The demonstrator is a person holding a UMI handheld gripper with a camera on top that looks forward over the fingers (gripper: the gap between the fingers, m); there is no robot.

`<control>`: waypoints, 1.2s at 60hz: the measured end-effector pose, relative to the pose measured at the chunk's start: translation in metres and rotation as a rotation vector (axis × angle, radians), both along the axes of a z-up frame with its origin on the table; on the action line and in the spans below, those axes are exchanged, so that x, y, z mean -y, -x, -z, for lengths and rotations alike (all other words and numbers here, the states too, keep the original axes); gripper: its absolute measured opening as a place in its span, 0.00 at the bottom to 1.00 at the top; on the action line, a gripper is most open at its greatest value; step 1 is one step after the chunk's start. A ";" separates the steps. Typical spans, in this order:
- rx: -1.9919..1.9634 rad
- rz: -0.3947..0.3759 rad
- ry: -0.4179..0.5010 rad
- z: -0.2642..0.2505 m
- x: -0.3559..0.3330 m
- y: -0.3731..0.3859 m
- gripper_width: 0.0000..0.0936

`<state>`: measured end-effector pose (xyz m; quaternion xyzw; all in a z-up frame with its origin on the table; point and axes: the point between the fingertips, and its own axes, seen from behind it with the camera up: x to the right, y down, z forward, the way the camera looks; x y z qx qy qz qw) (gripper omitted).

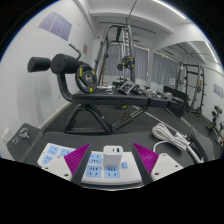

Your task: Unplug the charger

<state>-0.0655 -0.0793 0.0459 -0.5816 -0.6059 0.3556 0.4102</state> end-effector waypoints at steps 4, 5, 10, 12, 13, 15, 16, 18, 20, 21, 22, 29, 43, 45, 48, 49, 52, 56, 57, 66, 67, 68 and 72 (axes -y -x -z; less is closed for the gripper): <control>0.020 -0.001 -0.006 0.008 -0.001 0.016 0.91; 0.024 0.001 -0.007 0.010 -0.002 0.018 0.91; 0.046 0.013 0.003 0.019 -0.006 0.027 0.87; 0.060 0.018 0.017 0.024 -0.006 0.029 0.84; 0.071 0.021 0.021 0.028 -0.007 0.030 0.67; 0.095 0.020 0.015 0.037 -0.007 0.029 0.33; 0.075 0.021 0.021 0.035 -0.006 0.030 0.34; 0.070 0.024 0.009 0.036 -0.007 0.031 0.28; 0.073 0.015 -0.015 0.032 -0.007 0.031 0.25; 0.061 0.011 -0.016 0.024 -0.006 0.030 0.25; 0.020 0.012 -0.002 0.008 -0.006 0.030 0.25; -0.187 0.081 0.127 -0.120 -0.042 0.012 0.25; -0.150 0.153 0.000 -0.144 -0.145 -0.030 0.25; -0.131 0.167 -0.001 -0.135 -0.157 -0.034 0.25; -0.104 0.186 -0.005 -0.119 -0.175 -0.040 0.25; -0.096 0.192 -0.009 -0.114 -0.180 -0.041 0.25; -0.067 0.203 -0.036 -0.095 -0.193 -0.042 0.25; -0.030 0.207 -0.049 -0.071 -0.204 -0.041 0.26; -0.024 0.208 -0.048 -0.063 -0.206 -0.038 0.26; 0.044 0.225 -0.056 -0.014 -0.223 -0.025 0.27; 0.051 0.226 -0.057 -0.010 -0.225 -0.024 0.28; 0.056 0.227 -0.061 -0.005 -0.226 -0.021 0.28; 0.083 0.227 -0.068 0.012 -0.229 -0.014 0.30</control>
